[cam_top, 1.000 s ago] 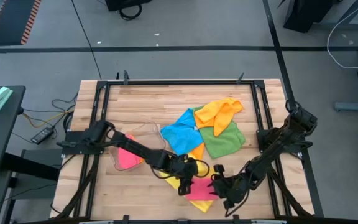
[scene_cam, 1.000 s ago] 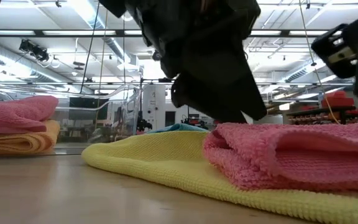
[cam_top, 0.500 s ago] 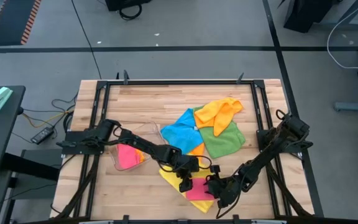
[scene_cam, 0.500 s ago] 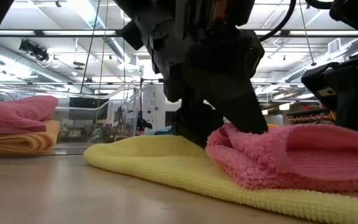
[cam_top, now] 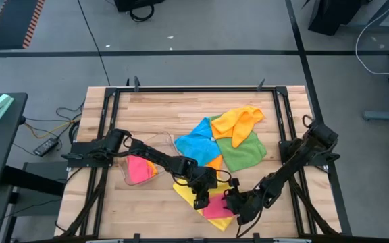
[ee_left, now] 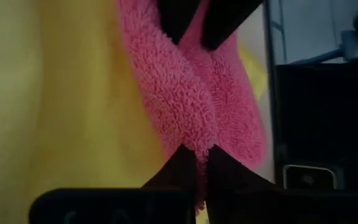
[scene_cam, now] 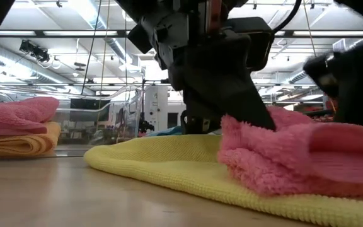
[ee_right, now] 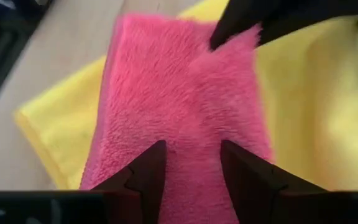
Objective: Fold microfiber towels
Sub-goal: Put the folded pink microfiber cloth into the transparent bin
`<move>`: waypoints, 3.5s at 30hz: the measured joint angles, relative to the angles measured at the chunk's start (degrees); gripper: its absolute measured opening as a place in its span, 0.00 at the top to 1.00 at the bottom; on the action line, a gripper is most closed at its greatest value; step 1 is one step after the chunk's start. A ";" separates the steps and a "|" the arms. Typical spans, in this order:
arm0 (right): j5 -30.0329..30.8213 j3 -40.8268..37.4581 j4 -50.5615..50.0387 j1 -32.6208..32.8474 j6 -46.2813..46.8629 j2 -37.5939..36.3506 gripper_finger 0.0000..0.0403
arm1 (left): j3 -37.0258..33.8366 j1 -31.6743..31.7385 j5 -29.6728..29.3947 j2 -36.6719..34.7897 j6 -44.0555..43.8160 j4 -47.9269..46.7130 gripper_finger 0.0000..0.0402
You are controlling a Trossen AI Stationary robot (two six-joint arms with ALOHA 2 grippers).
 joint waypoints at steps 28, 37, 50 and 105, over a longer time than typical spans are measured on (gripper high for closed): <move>-15.44 0.34 2.52 -12.30 -3.03 -5.91 0.26 | 8.40 -3.79 -18.20 -5.90 16.60 -25.46 0.93; -15.62 0.03 0.68 -12.44 1.04 -5.21 0.37 | 9.77 -4.51 -20.51 -6.01 18.78 -26.01 0.96; -15.88 0.03 -2.19 -11.87 1.48 -5.23 0.93 | 9.79 -5.04 -21.55 -6.01 17.78 -24.11 0.83; -8.53 0.18 -0.35 -9.35 4.85 -5.73 0.80 | -10.27 -5.42 -18.01 -14.67 2.42 -2.82 0.95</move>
